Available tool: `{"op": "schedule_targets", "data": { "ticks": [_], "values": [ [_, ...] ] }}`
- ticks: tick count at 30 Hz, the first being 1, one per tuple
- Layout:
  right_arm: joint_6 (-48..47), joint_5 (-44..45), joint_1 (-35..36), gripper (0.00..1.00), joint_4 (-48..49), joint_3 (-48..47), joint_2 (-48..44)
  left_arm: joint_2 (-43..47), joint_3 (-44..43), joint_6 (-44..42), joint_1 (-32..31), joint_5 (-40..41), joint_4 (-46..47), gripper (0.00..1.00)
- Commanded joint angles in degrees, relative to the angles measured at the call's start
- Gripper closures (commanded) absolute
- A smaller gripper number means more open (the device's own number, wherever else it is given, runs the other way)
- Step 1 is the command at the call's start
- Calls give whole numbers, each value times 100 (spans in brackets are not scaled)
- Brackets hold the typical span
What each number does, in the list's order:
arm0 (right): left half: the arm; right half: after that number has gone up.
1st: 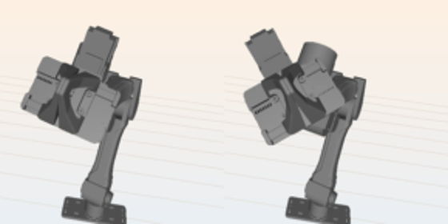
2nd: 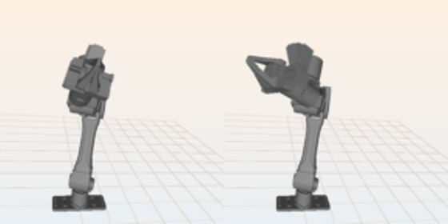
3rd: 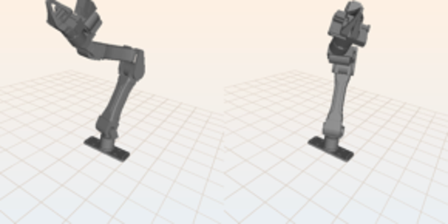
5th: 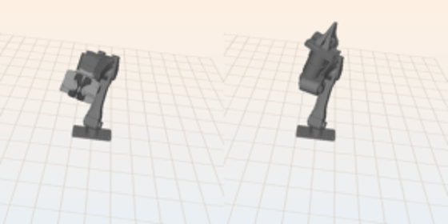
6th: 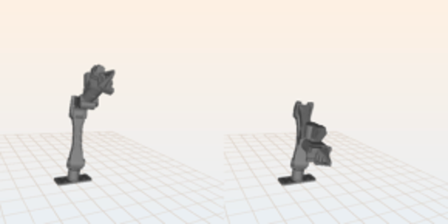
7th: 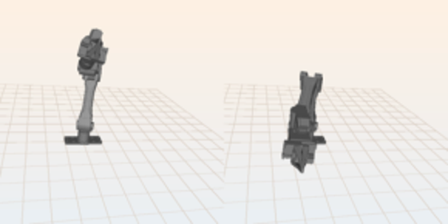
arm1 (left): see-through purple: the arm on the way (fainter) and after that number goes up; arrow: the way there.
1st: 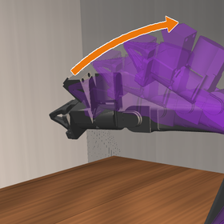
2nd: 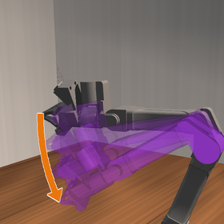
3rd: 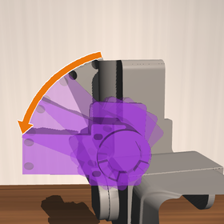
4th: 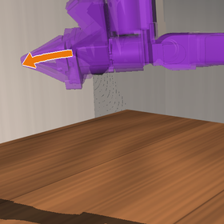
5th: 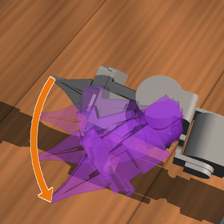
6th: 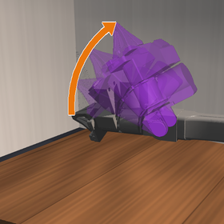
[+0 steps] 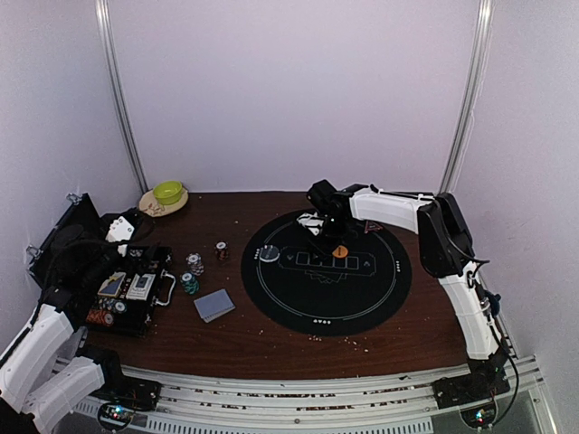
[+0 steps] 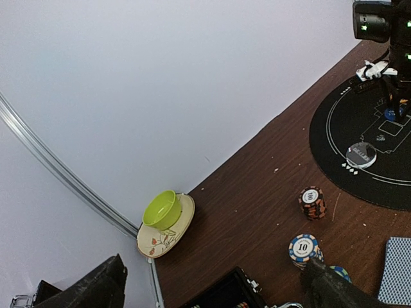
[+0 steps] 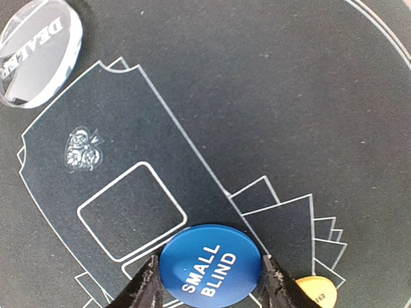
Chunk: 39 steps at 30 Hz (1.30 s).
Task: Distribute texas hold em gaming equipment
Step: Pick up the small blind button from the poker table mat, then place the small blind button in the small blind area.
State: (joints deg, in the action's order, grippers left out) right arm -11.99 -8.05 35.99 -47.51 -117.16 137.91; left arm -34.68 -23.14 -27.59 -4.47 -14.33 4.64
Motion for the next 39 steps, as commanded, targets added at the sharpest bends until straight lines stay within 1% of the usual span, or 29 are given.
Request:
{"op": "schedule_targets", "data": {
  "ticks": [1,6,15,20,26,39],
  "values": [
    [48,382,-69,51,178,-66,-468,39,11,-17,50,-13,224,2],
    [73,401,-342,52,161,-396,-517,23,4,-19,44,24,229,2],
    [71,686,-638,51,470,-1082,-171,2,57,-74,47,78,295,2],
    [96,779,-748,52,944,-1165,67,-121,57,-115,51,142,310,2],
    [153,695,-808,52,1148,-1258,397,-108,64,-124,43,164,318,2],
    [128,476,-936,51,1065,-1308,921,-104,55,-124,47,156,309,2]
  ]
}}
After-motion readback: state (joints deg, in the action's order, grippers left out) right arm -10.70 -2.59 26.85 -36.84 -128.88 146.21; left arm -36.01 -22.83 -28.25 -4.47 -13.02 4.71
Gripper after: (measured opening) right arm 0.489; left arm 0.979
